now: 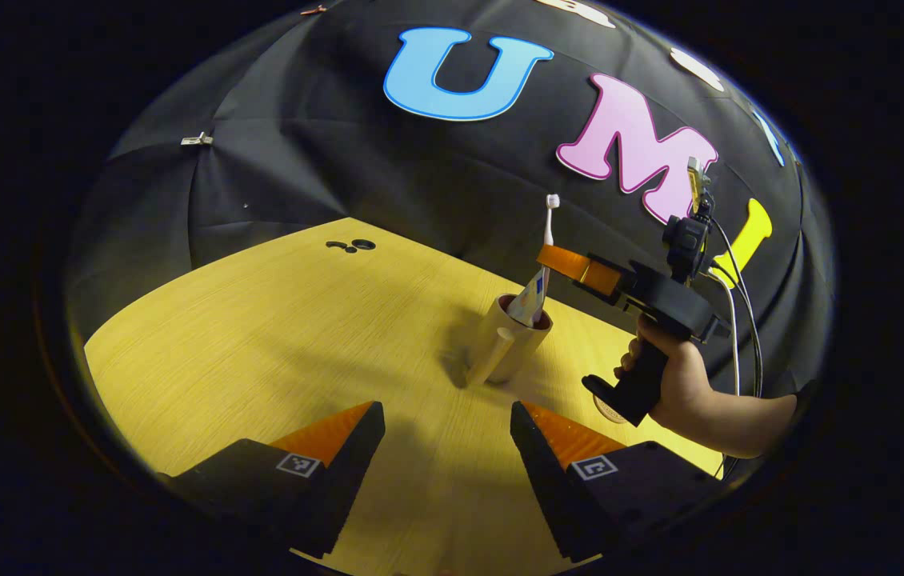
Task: Put the toothbrush and toothpaste on the desktop into the cup, then pick up the cup and place it on the coaster on the desktop.
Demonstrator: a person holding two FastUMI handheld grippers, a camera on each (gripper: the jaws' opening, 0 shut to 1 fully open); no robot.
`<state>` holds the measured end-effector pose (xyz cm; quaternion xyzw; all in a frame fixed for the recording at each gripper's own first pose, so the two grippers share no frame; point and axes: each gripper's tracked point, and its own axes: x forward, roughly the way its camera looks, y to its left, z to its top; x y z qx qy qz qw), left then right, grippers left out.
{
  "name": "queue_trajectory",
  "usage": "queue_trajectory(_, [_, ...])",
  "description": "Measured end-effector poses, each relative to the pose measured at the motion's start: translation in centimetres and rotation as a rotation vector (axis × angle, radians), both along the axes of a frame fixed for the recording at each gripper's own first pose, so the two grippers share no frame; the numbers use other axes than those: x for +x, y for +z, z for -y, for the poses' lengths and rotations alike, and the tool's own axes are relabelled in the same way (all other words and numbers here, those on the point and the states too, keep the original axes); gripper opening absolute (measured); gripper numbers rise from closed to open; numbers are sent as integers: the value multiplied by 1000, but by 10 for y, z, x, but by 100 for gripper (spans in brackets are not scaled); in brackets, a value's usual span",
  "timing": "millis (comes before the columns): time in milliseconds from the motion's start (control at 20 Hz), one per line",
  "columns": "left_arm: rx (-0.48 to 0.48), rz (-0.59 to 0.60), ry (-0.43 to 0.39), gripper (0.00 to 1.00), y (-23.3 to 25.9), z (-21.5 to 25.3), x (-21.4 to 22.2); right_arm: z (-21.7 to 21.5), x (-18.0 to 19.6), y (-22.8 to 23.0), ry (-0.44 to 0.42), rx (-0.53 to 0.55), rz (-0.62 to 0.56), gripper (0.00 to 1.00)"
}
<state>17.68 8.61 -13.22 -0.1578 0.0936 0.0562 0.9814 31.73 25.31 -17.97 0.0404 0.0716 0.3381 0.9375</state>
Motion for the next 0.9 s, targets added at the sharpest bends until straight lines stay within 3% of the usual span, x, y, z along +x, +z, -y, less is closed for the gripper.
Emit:
queue_trajectory(150, [1, -3, -5, 98, -3, -1, 2, -1, -5, -9, 20, -30, 36, 8])
queue_trajectory(350, [10, -27, -18, 98, -10, 3, 1, 13, -17, -22, 7, -77, 59, 17])
queue_trajectory(450, [18, -33, -21, 98, -10, 4, 1, 25, -26, -19, -7, -62, 58, 33])
queue_trajectory(500, [23, -31, -22, 98, -9, 5, 1, 33, -30, -20, -16, -57, 50, 62])
queue_trajectory(550, [30, -30, -25, 98, -7, 4, 2, 43, -32, -20, -32, -57, 40, 60])
queue_trajectory(600, [38, -31, -29, 98, -6, 4, 3, 55, -34, -21, -46, -55, 26, 88])
queue_trajectory(700, [59, -35, -35, 98, -2, 3, 6, 79, -35, -17, -78, -48, 3, 97])
queue_trajectory(900, [112, -54, -93, 98, 8, 6, 18, 142, -31, -6, -183, -60, 12, 96])
